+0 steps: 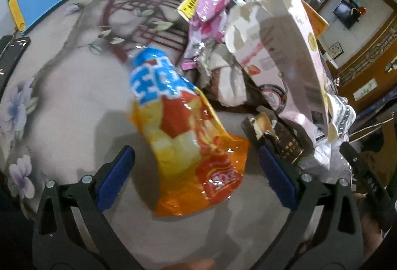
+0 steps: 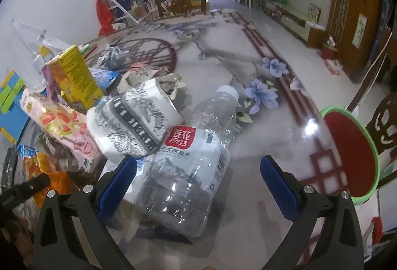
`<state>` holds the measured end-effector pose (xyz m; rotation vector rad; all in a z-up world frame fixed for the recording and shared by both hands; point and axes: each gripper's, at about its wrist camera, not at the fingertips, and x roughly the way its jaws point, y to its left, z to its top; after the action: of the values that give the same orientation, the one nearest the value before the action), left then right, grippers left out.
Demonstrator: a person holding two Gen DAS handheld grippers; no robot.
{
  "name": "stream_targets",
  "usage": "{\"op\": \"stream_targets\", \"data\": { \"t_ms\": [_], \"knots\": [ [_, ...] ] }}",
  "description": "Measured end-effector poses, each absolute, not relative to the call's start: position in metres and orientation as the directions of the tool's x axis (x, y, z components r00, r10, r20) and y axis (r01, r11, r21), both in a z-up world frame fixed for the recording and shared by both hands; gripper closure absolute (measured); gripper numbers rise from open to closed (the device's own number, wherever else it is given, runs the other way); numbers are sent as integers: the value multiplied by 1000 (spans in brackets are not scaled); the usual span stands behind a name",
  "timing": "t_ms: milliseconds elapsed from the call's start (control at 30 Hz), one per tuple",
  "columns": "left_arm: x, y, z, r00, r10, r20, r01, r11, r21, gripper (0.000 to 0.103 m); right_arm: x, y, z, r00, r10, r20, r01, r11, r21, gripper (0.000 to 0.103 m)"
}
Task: Collect trash
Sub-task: 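Grasp the orange chip bag with the left tool while the right tool grasps the clear water bottle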
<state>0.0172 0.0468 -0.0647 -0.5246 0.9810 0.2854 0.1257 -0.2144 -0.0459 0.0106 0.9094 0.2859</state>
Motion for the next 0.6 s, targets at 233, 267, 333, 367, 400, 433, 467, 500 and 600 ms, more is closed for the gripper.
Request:
{"op": "stream_targets", "data": {
  "t_ms": [233, 267, 333, 367, 400, 433, 467, 500, 600],
  "knots": [
    [26, 55, -70, 544, -31, -838, -476, 811, -339, 8, 135, -220, -61, 508, 286, -812, -224, 955, 196, 7],
    [28, 56, -71, 545, -34, -838, -479, 808, -344, 9, 137, -220, -63, 500, 295, -814, -226, 952, 206, 7],
    [31, 59, -72, 554, -46, -831, -476, 802, -361, 15, 138, -222, -65, 493, 314, -811, -228, 947, 228, 7],
    [32, 58, -72, 554, -42, -832, -472, 807, -355, 22, 138, -222, -65, 493, 317, -810, -232, 945, 229, 7],
    [33, 58, -72, 555, -42, -831, -468, 810, -354, 27, 138, -222, -65, 494, 318, -810, -233, 945, 229, 7],
    [34, 57, -72, 556, -44, -830, -462, 814, -353, 31, 137, -222, -64, 494, 317, -810, -236, 945, 226, 7],
    [34, 56, -72, 556, -42, -830, -458, 818, -348, 33, 137, -222, -64, 494, 318, -809, -242, 944, 223, 7],
    [35, 55, -72, 556, -44, -830, -450, 824, -345, 34, 137, -221, -64, 495, 320, -808, -250, 943, 220, 10],
    [34, 50, -71, 567, -56, -822, -427, 834, -351, 36, 134, -221, -62, 485, 357, -798, -268, 930, 254, 21]
  ]
}}
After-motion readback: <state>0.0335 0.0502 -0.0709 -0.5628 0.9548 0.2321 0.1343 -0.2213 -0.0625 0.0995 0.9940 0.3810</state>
